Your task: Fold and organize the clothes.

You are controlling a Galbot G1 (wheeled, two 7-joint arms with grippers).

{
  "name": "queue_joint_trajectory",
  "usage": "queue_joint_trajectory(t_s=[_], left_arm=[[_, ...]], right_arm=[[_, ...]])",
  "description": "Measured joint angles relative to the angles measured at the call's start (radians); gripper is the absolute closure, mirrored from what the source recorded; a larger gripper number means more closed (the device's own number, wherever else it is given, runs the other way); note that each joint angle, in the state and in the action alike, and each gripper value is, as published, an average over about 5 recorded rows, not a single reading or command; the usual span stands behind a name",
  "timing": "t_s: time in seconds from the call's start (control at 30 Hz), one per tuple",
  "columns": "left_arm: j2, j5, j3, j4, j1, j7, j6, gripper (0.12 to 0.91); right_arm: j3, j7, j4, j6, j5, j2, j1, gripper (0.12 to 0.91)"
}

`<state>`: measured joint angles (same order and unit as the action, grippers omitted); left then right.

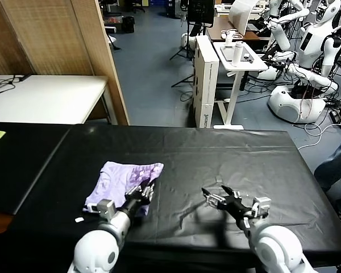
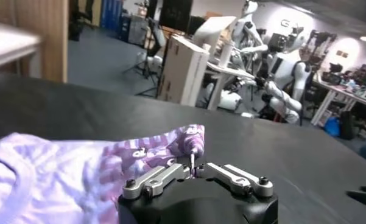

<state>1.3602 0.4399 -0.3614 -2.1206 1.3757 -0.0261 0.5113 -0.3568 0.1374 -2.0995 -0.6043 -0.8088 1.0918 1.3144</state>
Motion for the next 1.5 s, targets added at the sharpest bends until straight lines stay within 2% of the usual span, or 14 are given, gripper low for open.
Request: queue_joint_trajectory(t_s=[0.13, 0.23, 0.33, 0.63, 0.67, 0.73, 0.87, 1.0, 1.1, 1.4, 1.5], left_arm=[[-0.024, -0.003, -0.019, -0.035, 0.013, 0.000, -0.018, 0.277], [-0.046, -0.003, -0.046, -0.057, 0.024, -0.006, -0.029, 0.155], [-0.064, -0.006, -0.080, -0.073, 0.038, -0.007, -0.034, 0.127], [-0.074, -0.013, -0.143, -0.091, 0.071, -0.008, -0.039, 0.123], [-0.074, -0.013, -0.147, -0.091, 0.071, -0.007, -0.040, 0.123], [-0.073, -0.013, -0.153, -0.091, 0.071, -0.007, -0.041, 0.123], [-0.073, -0.014, -0.163, -0.089, 0.069, -0.007, -0.043, 0.123], [-0.077, -0.013, -0.174, -0.087, 0.070, -0.007, -0.045, 0.123], [-0.082, -0.010, -0.186, -0.084, 0.073, -0.007, -0.047, 0.123], [-0.088, 0.012, -0.202, -0.060, 0.070, -0.012, -0.052, 0.123], [-0.088, 0.023, -0.203, -0.059, 0.069, -0.024, -0.053, 0.123]], right_arm=[[0.068, 0.001, 0.034, -0.020, -0.075, 0.023, -0.057, 0.118], [0.120, 0.005, 0.065, -0.020, -0.100, 0.045, -0.103, 0.118], [0.166, 0.009, 0.101, -0.019, -0.103, 0.070, -0.147, 0.118], [0.274, 0.004, 0.219, -0.012, -0.088, 0.161, -0.240, 0.130], [0.279, 0.003, 0.230, -0.012, -0.085, 0.168, -0.243, 0.149], [0.288, -0.001, 0.246, -0.008, -0.078, 0.180, -0.245, 0.241], [0.291, -0.013, 0.258, 0.006, -0.058, 0.189, -0.241, 0.537], [0.275, -0.015, 0.247, 0.014, -0.036, 0.173, -0.234, 0.780], [0.251, -0.015, 0.230, 0.009, -0.016, 0.145, -0.233, 0.879], [0.130, -0.037, 0.193, -0.038, 0.013, -0.011, -0.200, 0.883], [0.089, -0.057, 0.184, -0.038, 0.018, -0.050, -0.189, 0.808]])
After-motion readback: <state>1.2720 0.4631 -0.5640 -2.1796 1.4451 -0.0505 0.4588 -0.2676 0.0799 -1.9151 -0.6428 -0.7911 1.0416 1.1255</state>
